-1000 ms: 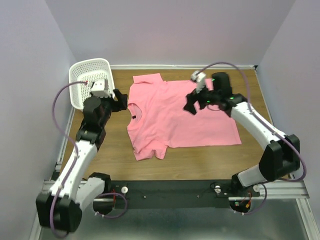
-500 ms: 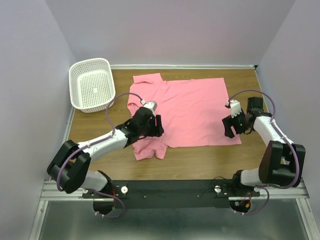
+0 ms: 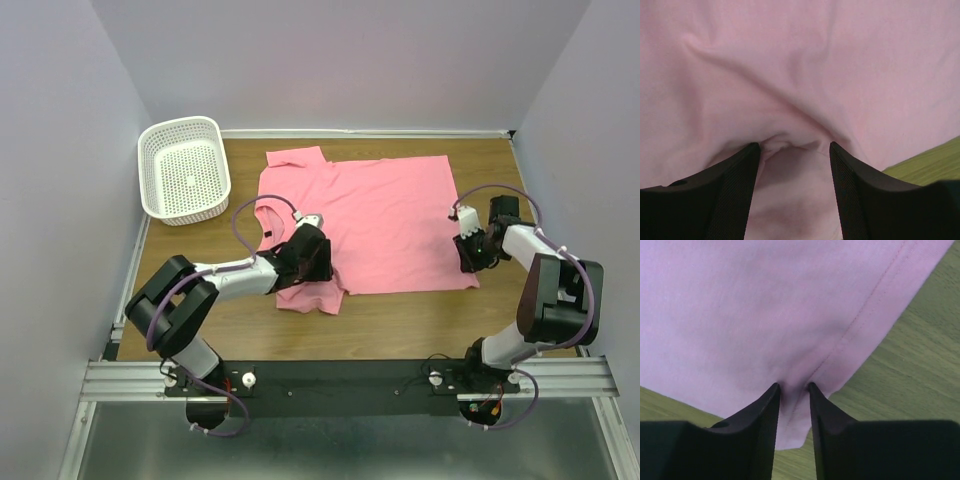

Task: Fold and stack the t-shirts

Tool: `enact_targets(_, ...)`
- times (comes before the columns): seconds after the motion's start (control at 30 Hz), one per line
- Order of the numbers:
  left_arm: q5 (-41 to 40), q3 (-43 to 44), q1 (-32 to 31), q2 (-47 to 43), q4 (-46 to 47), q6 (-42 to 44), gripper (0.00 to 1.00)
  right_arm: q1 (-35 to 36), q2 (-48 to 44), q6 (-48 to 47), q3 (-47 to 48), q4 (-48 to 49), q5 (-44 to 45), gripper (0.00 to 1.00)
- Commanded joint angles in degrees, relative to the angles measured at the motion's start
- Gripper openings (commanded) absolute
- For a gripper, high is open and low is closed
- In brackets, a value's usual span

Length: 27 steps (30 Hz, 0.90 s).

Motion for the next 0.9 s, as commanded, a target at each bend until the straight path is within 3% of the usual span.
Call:
enact_targets(0.0, -0.27, -1.74, -1.73, 3.63, -4.04, -1.85, 0.64, -0.29, 0.68, -3.52, -2.56, -1.60, 0.63, 0.21)
enact_targets(0.03, 0.70, -1.91, -2.26, 3.80, -4.21, -1.85, 0.54, -0.29, -0.10, -4.40, -2.83, -2.74, 0.72, 0.14)
enact_targets(0.1, 3.86, -2.79, -3.49, 4.15, -4.22, -2.37, 0.44, -0.29, -1.60, -7.12, -3.79, -4.50, 2.64, 0.01)
enact_targets(0.17, 5.62, -4.71, -6.63, 3.81, -4.48, -4.12, 0.28, -0.29, -5.27, -10.89, -4.50, -6.61, 3.96, 0.01)
enact_targets(0.23, 7.91, -6.39, -9.80, 2.23, -5.18, -6.14, 0.20, -0.55, -8.27, -13.36, -5.90, -10.38, 6.16, 0.01)
enact_targets(0.5, 12.48, -17.90, -31.14, -11.80, -9.04, -24.15, 0.00, -1.43, -27.50, -20.84, -8.72, -24.09, 14.59, 0.01)
enact_targets(0.67, 10.29, -19.58, -41.98, -28.16, -24.81, -42.05, 0.00, -1.96, -34.47, -19.09, -5.65, -28.32, 17.77, 0.01)
enact_targets(0.7, 7.59, -17.93, -43.12, -34.28, -27.48, -44.19, 0.00, -2.04, -35.09, -17.70, -4.16, -28.50, 16.99, 0.17)
enact_targets(0.73, 6.34, -16.61, -43.83, -37.12, -31.86, -45.17, 0.07, -2.04, -35.53, -16.90, -2.93, -28.42, 16.02, 0.39)
enact_targets(0.77, 0.15, -13.20, -43.83, -39.50, -33.73, -46.13, 0.32, -2.04, -35.36, -14.89, -1.79, -28.42, 13.66, 0.63)
enact_targets(0.8, -2.87, -11.43, -43.83, -43.35, -35.14, -46.06, 0.51, -2.04, -34.75, -14.09, -0.82, -28.42, 9.55, 0.86)
enact_targets(0.87, -8.85, -8.35, -43.48, -46.11, -37.26, -44.48, 0.97, -2.04, -30.89, -12.42, 2.43, -28.15, 4.87, 0.94)
